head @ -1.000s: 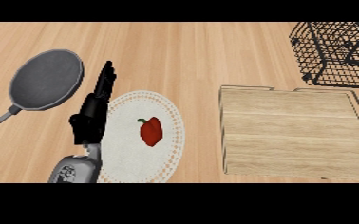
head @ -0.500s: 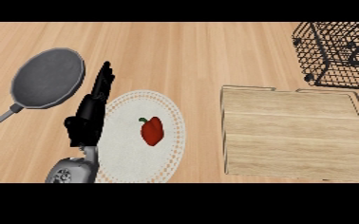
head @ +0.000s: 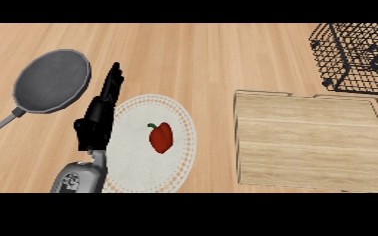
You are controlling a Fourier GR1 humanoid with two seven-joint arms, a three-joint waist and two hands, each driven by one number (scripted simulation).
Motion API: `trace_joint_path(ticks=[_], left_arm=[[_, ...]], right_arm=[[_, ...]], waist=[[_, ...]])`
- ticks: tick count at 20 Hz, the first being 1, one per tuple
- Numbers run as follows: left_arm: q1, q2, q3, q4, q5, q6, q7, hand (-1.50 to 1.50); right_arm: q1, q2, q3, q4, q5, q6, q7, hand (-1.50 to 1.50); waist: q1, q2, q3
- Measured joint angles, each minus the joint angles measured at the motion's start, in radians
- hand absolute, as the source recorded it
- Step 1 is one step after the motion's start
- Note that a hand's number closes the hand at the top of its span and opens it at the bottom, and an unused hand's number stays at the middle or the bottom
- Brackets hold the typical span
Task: Pick the can from the tray and place it in the tiered basket
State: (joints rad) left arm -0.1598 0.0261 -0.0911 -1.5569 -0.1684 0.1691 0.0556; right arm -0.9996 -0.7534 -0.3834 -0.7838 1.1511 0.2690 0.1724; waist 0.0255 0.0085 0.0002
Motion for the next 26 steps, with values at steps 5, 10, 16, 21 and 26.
trace_joint_path(ticks=[5, 10, 16, 21, 26], left_arm=[[0.007, 0.001, -0.002, -0.013, 0.006, -0.010, -0.001, 0.00], [0.015, 0.005, -0.002, -0.034, 0.006, -0.014, 0.011, 0.00], [0.014, 0.001, 0.007, -0.013, 0.005, -0.007, -0.007, 0.00], [0.009, -0.001, 0.010, -0.019, 0.003, -0.003, 0.011, 0.00], [0.030, 0.001, 0.016, -0.021, 0.005, -0.001, -0.004, 0.00]], right_arm=[[-0.036, -0.013, -0.095, 0.153, -0.054, -0.066, 0.016, -1.50], [-0.055, -0.015, -0.180, 0.268, -0.131, -0.123, -0.023, -1.50], [-0.079, -0.053, -0.301, 0.313, -0.241, -0.205, -0.044, -1.50], [-0.053, -0.155, -0.395, 0.342, -0.311, -0.239, -0.025, -1.50], [0.028, -0.274, -0.515, 0.378, -0.412, -0.206, -0.035, -1.50]], waist=[[0.007, 0.003, 0.001], [0.007, 0.003, 0.002], [-0.001, 0.002, 0.001], [-0.011, -0.001, 0.001], [-0.026, -0.005, 0.001]])
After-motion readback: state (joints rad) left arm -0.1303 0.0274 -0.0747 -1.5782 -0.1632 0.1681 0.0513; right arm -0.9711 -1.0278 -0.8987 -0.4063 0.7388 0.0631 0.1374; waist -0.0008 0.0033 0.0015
